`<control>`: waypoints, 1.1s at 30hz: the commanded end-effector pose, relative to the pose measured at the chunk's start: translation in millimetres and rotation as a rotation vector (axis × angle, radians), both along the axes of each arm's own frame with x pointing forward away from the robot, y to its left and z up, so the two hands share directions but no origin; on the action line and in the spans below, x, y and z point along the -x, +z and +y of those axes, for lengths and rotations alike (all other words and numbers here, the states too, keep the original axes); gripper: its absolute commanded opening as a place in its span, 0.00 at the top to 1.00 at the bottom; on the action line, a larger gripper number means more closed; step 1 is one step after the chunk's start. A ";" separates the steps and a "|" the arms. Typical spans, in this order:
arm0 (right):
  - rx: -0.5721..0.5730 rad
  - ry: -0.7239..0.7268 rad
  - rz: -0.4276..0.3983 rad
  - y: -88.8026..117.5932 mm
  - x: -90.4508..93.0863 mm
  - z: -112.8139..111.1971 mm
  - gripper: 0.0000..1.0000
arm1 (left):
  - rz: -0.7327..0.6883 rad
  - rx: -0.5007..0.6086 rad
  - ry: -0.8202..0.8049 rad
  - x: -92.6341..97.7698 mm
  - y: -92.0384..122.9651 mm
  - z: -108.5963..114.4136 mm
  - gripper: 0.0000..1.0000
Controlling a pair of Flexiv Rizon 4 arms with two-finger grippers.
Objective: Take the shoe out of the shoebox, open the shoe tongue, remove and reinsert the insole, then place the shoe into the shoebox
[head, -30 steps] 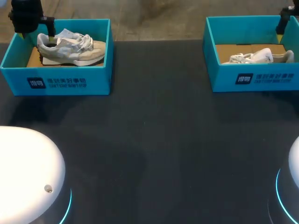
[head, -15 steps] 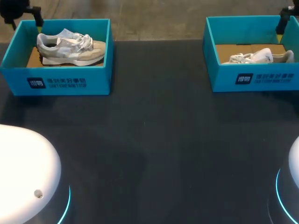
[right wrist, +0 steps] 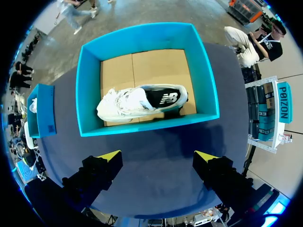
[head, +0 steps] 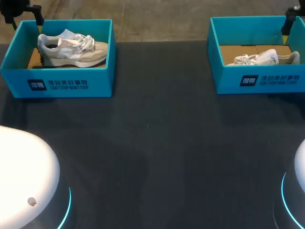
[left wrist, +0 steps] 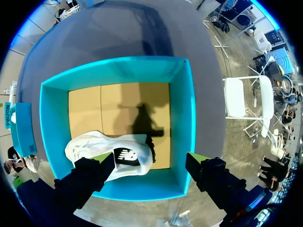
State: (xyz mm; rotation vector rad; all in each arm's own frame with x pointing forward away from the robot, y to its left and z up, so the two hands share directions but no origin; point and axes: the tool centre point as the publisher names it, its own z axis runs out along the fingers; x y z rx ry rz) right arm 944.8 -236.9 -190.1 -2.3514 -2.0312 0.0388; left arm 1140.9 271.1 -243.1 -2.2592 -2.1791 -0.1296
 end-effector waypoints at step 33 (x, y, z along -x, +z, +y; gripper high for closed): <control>0.001 -0.001 -0.002 0.1 0.9 0.3 0.00 | 0.119 -0.025 -0.004 -44.2 -83.2 4.9 0.00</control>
